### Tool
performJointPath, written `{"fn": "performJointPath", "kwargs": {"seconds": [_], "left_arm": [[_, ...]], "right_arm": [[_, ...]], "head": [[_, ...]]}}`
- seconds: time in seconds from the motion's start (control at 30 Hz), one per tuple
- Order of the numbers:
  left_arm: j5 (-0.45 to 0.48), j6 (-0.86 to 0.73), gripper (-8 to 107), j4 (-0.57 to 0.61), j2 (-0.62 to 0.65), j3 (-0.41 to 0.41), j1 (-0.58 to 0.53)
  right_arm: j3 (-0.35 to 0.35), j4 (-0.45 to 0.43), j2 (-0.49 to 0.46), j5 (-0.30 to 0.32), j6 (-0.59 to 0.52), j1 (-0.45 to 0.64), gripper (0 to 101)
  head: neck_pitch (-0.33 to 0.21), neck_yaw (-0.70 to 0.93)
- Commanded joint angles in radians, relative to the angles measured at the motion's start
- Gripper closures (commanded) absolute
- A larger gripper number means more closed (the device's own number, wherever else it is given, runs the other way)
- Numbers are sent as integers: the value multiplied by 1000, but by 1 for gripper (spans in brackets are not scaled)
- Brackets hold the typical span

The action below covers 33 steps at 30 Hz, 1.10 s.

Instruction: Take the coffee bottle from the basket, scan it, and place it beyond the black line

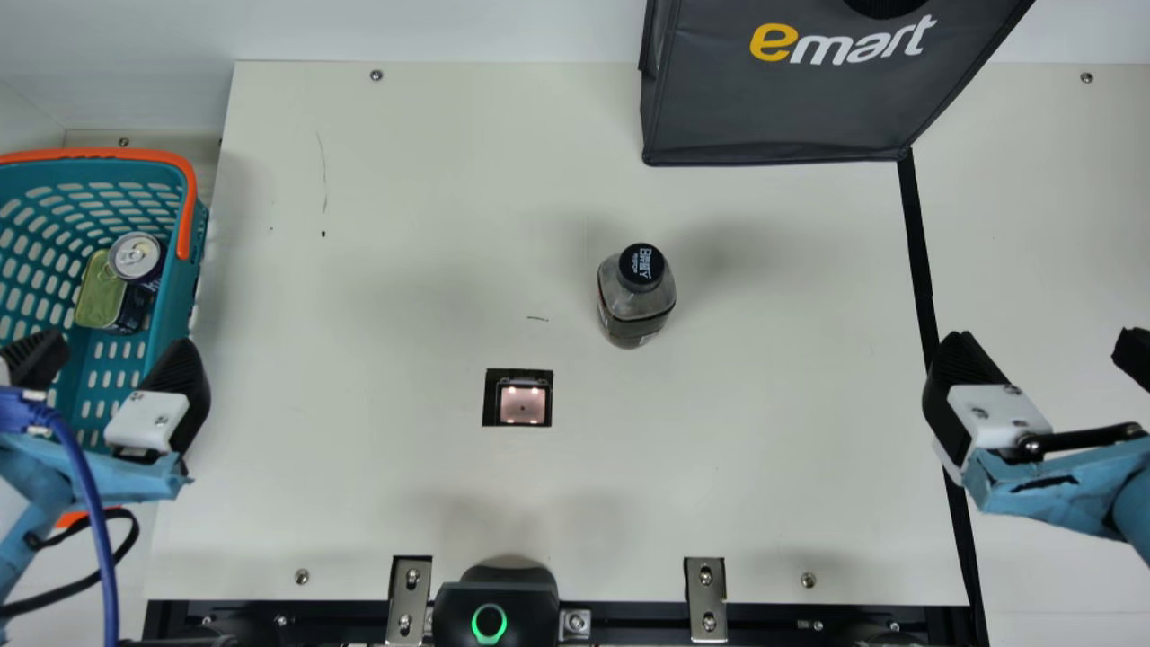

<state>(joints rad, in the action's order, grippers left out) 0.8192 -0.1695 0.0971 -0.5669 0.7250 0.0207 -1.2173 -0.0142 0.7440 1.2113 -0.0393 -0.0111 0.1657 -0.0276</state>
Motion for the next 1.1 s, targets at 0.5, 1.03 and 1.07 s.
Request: {"fn": "performJointPath", "kwargs": {"seconds": [0.5, 1.03, 1.07], "left_arm": [[0, 0, 9, 0, 0, 0, 0], [0, 0, 9, 0, 0, 0, 0], [0, 0, 9, 0, 0, 0, 0]], "right_arm": [[-12, 8, 22, -7, 2, -16, 11], [-76, 32, 118, -4, -15, -59, 11], [-80, 34, 124, -5, -18, -62, 11]], "head": [[-27, 0], [-27, 0], [-27, 0]]}}
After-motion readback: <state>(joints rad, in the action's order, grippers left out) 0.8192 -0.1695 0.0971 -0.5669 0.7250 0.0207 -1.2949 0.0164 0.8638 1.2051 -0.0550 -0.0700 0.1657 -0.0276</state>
